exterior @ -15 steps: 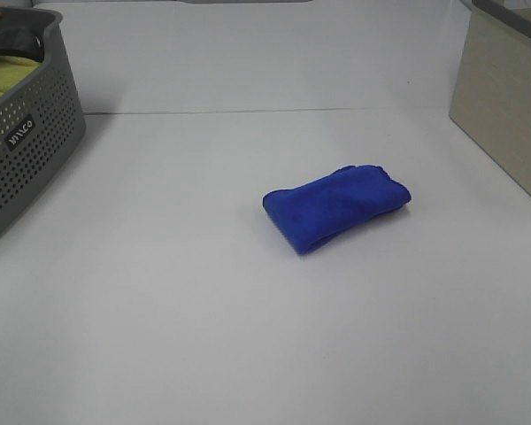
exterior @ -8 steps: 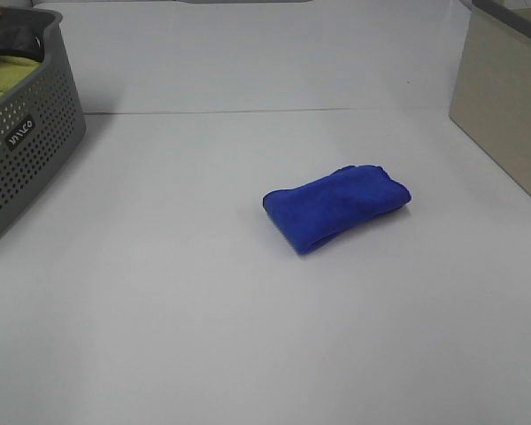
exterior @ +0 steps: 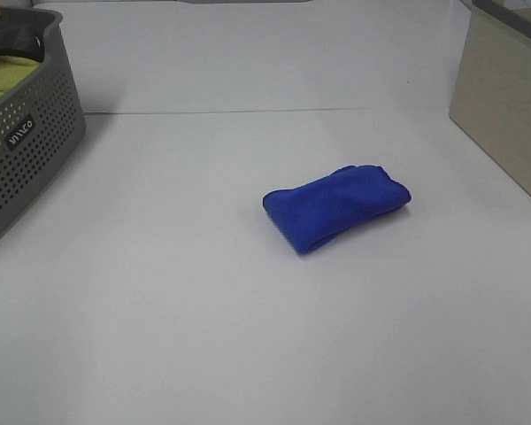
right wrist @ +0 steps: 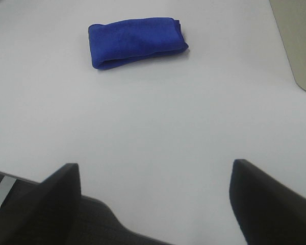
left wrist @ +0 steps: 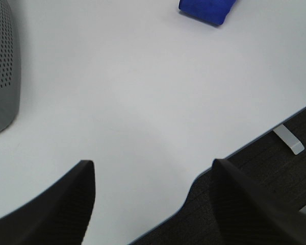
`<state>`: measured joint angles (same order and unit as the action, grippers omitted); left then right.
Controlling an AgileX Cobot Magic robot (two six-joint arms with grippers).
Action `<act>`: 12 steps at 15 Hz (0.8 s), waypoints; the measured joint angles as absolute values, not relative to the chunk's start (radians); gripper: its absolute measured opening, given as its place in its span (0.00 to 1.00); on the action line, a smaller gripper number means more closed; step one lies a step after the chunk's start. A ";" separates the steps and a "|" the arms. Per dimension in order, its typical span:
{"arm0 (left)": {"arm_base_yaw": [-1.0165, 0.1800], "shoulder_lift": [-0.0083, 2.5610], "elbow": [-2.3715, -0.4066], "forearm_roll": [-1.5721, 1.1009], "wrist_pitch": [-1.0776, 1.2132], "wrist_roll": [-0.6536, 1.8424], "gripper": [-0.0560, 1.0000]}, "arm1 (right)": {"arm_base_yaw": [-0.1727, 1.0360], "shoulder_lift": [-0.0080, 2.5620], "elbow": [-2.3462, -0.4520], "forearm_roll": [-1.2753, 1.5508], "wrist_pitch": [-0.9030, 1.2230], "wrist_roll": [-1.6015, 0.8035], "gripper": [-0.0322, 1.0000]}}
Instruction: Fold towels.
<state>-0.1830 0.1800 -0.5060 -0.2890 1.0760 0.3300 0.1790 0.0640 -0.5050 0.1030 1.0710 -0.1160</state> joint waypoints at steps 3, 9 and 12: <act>-0.165 0.167 -0.506 -0.289 1.076 0.330 0.64 | 0.147 0.064 -0.505 0.103 1.071 -0.115 0.77; -0.003 0.045 -0.506 -0.289 1.076 0.333 0.64 | 0.021 0.064 -0.505 0.103 1.071 -0.115 0.77; -0.002 -0.004 -0.506 -0.290 1.079 0.333 0.64 | 0.021 0.006 -0.505 0.103 1.070 -0.115 0.77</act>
